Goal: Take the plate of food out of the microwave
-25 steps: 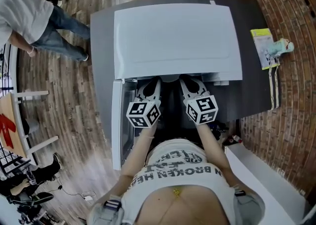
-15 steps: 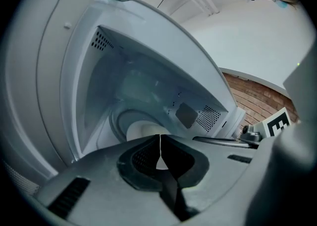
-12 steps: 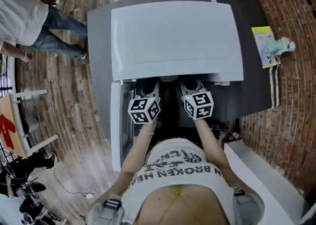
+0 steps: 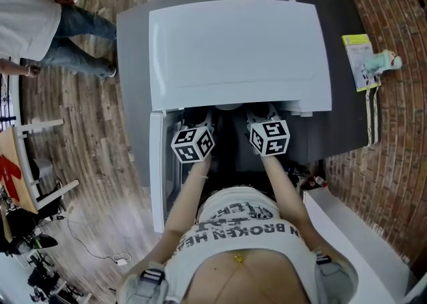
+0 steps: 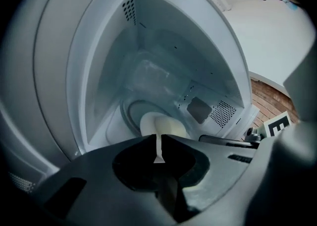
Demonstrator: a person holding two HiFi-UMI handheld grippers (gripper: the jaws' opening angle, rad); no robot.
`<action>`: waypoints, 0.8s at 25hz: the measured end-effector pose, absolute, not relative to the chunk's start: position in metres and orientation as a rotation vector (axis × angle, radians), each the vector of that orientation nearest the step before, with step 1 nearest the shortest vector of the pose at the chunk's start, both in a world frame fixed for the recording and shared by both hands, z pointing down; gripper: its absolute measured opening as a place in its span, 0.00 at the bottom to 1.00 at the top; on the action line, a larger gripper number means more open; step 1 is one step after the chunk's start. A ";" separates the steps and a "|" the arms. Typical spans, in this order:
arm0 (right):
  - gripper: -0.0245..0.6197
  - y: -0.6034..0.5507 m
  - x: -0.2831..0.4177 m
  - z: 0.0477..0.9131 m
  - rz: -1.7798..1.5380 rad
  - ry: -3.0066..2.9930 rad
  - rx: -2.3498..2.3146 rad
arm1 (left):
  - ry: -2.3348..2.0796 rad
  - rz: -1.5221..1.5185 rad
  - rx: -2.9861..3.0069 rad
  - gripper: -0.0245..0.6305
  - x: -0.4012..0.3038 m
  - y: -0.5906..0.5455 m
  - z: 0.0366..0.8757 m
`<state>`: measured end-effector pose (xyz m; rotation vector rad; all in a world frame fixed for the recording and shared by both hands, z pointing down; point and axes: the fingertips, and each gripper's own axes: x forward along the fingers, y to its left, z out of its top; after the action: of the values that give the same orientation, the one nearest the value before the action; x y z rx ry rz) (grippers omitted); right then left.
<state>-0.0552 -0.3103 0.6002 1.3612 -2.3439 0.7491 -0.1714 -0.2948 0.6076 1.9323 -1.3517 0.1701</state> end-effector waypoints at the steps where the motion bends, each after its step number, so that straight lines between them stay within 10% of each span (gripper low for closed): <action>1: 0.08 -0.312 -0.054 0.601 0.764 -2.342 1.368 | -1.365 0.167 1.915 0.07 -0.175 -0.295 0.610; 7: 0.23 -0.314 -0.053 0.615 0.873 -2.298 1.396 | -1.352 0.122 1.799 0.24 -0.183 -0.300 0.627; 20: 0.24 -0.324 -0.048 0.636 1.297 -2.245 1.493 | -1.262 -0.051 1.741 0.22 -0.176 -0.316 0.635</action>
<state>-0.0476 -0.3242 0.6359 1.4933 -2.2452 1.2972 -0.1762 -0.3155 0.6347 1.7408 -1.2625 -0.0506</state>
